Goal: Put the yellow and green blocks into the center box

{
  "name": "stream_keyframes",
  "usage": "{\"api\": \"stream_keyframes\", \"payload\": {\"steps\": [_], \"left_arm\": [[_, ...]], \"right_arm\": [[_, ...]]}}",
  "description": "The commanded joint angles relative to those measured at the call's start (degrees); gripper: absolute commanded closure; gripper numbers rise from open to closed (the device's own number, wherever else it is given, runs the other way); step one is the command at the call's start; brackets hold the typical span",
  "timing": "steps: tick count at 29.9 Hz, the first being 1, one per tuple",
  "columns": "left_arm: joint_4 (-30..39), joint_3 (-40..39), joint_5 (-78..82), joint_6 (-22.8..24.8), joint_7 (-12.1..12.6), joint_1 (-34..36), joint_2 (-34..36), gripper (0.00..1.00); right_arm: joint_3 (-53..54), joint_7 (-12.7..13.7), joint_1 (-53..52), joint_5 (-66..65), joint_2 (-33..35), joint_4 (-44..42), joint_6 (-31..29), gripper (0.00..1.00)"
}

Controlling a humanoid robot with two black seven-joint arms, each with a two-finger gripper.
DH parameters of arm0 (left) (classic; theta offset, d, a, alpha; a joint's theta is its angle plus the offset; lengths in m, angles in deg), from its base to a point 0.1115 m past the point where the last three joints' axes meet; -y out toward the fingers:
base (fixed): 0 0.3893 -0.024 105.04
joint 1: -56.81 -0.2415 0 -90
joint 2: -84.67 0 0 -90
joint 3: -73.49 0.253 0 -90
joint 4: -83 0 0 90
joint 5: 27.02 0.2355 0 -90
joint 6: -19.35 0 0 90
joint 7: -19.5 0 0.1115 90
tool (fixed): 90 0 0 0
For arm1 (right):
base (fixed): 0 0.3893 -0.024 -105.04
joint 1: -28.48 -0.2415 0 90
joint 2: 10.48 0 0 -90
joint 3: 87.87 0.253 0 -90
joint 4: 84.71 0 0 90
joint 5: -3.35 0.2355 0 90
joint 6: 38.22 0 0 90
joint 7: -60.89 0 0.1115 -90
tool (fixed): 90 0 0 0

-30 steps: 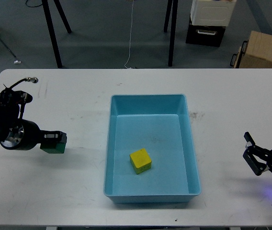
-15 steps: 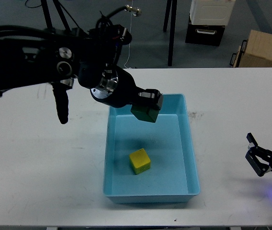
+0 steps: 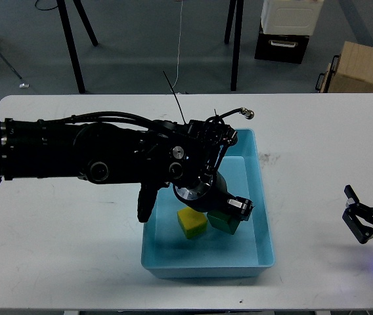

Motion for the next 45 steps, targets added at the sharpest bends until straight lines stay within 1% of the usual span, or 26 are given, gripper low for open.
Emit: {"api": "stream_keyframes", "payload": {"steps": [1,2,5,8,11,13,14,16,17,19,21,24,26,29,30,31,33,36,38,40,43,45], "left_arm": [[-0.3,-0.6,-0.3,0.0,-0.1,0.0,1.7,0.23],[-0.3,-0.9,-0.3,0.0,-0.1,0.0,2.0,0.2],[-0.6,-2.5,-0.5,0.0,-0.2,0.0,2.8,0.15],[-1.8,-5.8,-0.6,0.0,-0.6,0.0,4.1,0.15],[-3.9,-10.6,-0.6,0.0,-2.7,-0.2,6.5,0.15],[-6.7,-16.3,-0.8,0.0,-3.9,-1.2,8.5,0.14],[-8.0,-20.6,-1.0,0.0,-4.8,-2.2,9.5,0.12],[-9.3,-29.6,-1.4,0.0,-6.7,-3.6,10.7,0.05],[-9.6,-34.2,-1.5,0.0,-7.3,-4.6,11.0,0.04],[-9.7,-41.6,-2.3,0.0,-7.6,-7.3,11.4,0.04],[-10.5,-50.4,-4.0,0.0,-7.7,-12.0,12.5,0.02],[-11.2,-63.4,-4.8,0.0,-7.8,-19.5,14.0,0.02],[-11.2,-74.5,-4.9,0.0,-7.7,-25.8,14.2,0.02],[-9.8,-92.7,-5.3,0.0,-7.7,-38.0,13.5,0.02],[-8.5,-99.0,-5.5,0.0,-7.7,-41.9,13.0,0.02],[-6.7,-103.6,-6.1,0.0,-7.7,-45.3,12.4,0.02],[-0.8,-112.8,-8.5,0.0,-7.8,-55.0,10.2,0.02],[9.1,-119.5,-13.2,0.0,-7.9,-68.9,7.2,0.02],[14.7,-121.6,-16.8,0.0,-8.5,-77.7,4.7,0.02],[17.7,-123.5,-21.1,0.0,-9.6,-85.5,2.0,0.02],[20.7,-124.7,-28.5,0.0,-10.6,-94.0,-2.3,0.02],[22.3,-124.7,-32.1,0.0,-11.8,-99.1,-2.3,0.02]], "right_arm": [[0.0,0.1,0.0,0.0,0.0,0.0,0.0,0.0],[-0.1,0.1,0.0,0.0,0.0,0.0,0.0,0.0],[-0.1,0.1,0.0,-0.1,0.0,0.0,0.0,0.0],[0.0,0.1,-0.1,-0.1,0.0,0.1,-0.1,0.0],[0.3,0.1,-0.4,-0.1,0.0,0.1,0.0,0.0],[0.6,0.1,-0.9,-0.1,0.1,0.1,0.0,0.0],[0.6,0.0,-1.1,-0.1,0.1,0.1,0.0,0.0],[0.6,0.0,-2.1,-0.1,0.4,0.1,0.0,0.0],[0.6,-0.1,-2.6,-0.2,0.4,0.1,0.0,0.0],[0.4,0.0,-3.3,-0.2,0.4,0.2,0.0,0.0],[0.3,0.0,-3.5,-1.1,0.4,0.4,0.1,0.0],[0.4,0.0,-4.3,-2.5,0.5,0.6,0.1,0.0],[0.4,-0.1,-4.4,-2.5,1.2,0.6,0.1,0.0],[0.5,-0.2,-5.6,-2.5,1.7,0.7,0.4,0.0],[0.5,-0.3,-6.2,-2.5,1.8,0.7,0.6,0.0],[0.5,-0.3,-6.7,-2.5,1.8,0.7,0.7,0.0],[0.6,-0.4,-7.6,-2.6,1.8,0.6,0.8,0.0],[0.6,-0.4,-8.1,-2.6,1.5,0.5,0.9,0.0],[1.0,-1.0,-8.1,-2.5,1.1,0.6,0.5,0.0],[1.6,-1.6,-8.1,-2.5,0.6,0.6,0.4,0.0],[1.9,-2.0,-8.1,-2.5,0.0,0.5,0.4,0.0],[2.1,-2.0,-8.0,-2.5,-0.1,0.5,0.4,0.0]]}}
